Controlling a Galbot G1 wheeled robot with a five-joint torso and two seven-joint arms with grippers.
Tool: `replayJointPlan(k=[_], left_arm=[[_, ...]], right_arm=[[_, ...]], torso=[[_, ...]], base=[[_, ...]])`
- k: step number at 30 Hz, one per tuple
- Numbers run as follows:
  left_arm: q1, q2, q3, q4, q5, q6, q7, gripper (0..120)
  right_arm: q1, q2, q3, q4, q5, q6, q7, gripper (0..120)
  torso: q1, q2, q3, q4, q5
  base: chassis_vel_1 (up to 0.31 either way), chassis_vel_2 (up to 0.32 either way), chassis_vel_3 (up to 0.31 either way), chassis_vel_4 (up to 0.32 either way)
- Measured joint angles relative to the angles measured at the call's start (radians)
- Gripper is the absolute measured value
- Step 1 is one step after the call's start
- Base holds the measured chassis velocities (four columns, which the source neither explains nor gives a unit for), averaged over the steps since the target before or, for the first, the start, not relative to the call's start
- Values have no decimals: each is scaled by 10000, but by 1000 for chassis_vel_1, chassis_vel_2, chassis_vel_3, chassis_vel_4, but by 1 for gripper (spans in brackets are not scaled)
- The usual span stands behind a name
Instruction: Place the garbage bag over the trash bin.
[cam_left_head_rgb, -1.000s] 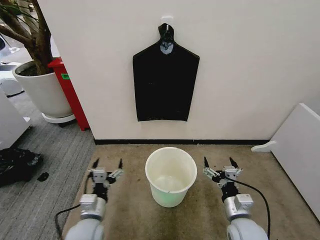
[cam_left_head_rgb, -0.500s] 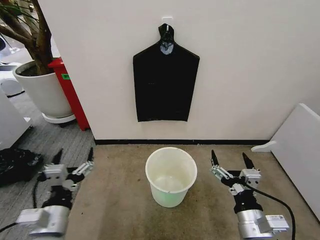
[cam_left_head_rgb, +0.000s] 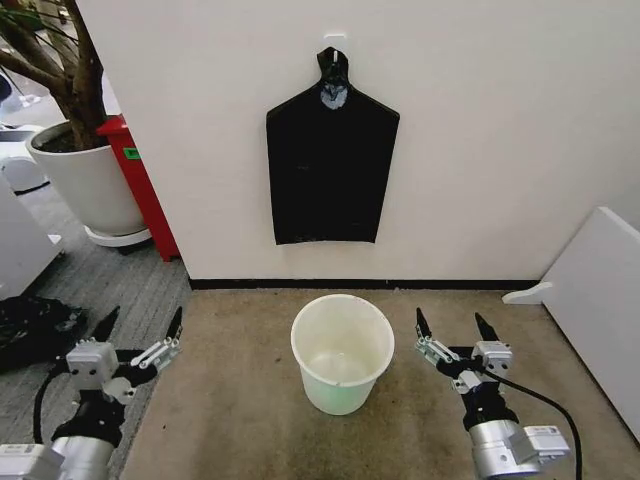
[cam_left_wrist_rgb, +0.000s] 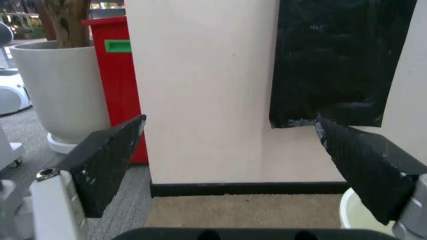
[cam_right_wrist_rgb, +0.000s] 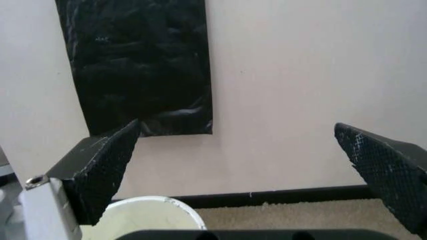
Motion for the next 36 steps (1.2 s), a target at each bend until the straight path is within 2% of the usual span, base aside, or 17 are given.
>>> replayJointPlan(k=[6, 8, 11, 13, 17, 19, 22, 23, 25, 30, 31, 33, 36], left_arm=[[20, -4, 18, 28, 7, -9, -48, 100], [6, 11, 20, 35, -85, -20, -117, 100], [-62, 97, 22, 43, -202, -21, -217, 100], [-74, 113, 22, 43, -213, -22, -235, 100], [-127, 218, 33, 50, -232, -21, -360, 100], [-127, 230, 32, 51, -226, -8, -376, 100], [-99, 226, 71, 56, -138, 68, -418, 100], [-99, 226, 71, 56, -138, 68, -418, 100], [-58, 199, 107, 58, -72, 85, -424, 100], [-101, 184, 105, 64, -39, 130, -495, 100], [-101, 184, 105, 64, -39, 130, -495, 100], [-159, 208, 59, 64, -81, 132, -535, 100], [-159, 208, 59, 64, -81, 132, -535, 100]], right_arm=[[60, -73, -5, 2, 337, -154, 24, 100], [269, -362, -69, 63, 1008, -514, 211, 100], [908, -1043, -237, 111, 2565, -1098, 680, 100], [1061, -1170, -268, 109, 2871, -1156, 757, 100], [2226, -2031, -502, 5, 5046, -1409, 1239, 100], [2444, -2196, -553, -20, 5479, -1428, 1350, 100], [3683, -2962, -825, -257, 8075, -1638, 2069, 100], [3683, -2962, -825, -257, 8075, -1638, 2069, 100], [4375, -3185, -1092, -383, 9120, -1698, 2561, 100], [6715, -3323, -2253, -1133, 11350, -1625, 3863, 100], [6715, -3323, -2253, -1133, 11350, -1625, 3863, 100], [7666, -3103, -2790, -1781, 11969, -1438, 4201, 100], [7666, -3103, -2790, -1781, 11969, -1438, 4201, 100]], torso=[[0, 0, 0, 0, 0], [0, 0, 0, 0, 0], [0, -2, 0, 0, 1], [0, -2, 0, 0, 1], [1, -2, 1, 0, 2], [1, -2, 1, 0, 2], [1, -2, 1, -1, 2], [1, -2, 1, -1, 2], [1, -2, 1, 0, 2], [1, -2, 1, 2, 2], [1, -2, 1, 2, 2], [2, -2, 2, 2, 1], [2, -2, 2, 2, 1]], base=[[0, 0, 0, 0], [0, 0, 0, 0], [0, 0, 0, 0], [0, 0, 0, 0], [0, 0, 0, 0], [0, 0, 0, 0], [0, 0, 0, 0], [0, 0, 0, 0], [0, 0, 0, 0], [0, 0, 0, 0], [0, 0, 0, 0], [0, 0, 0, 0], [0, 0, 0, 0]])
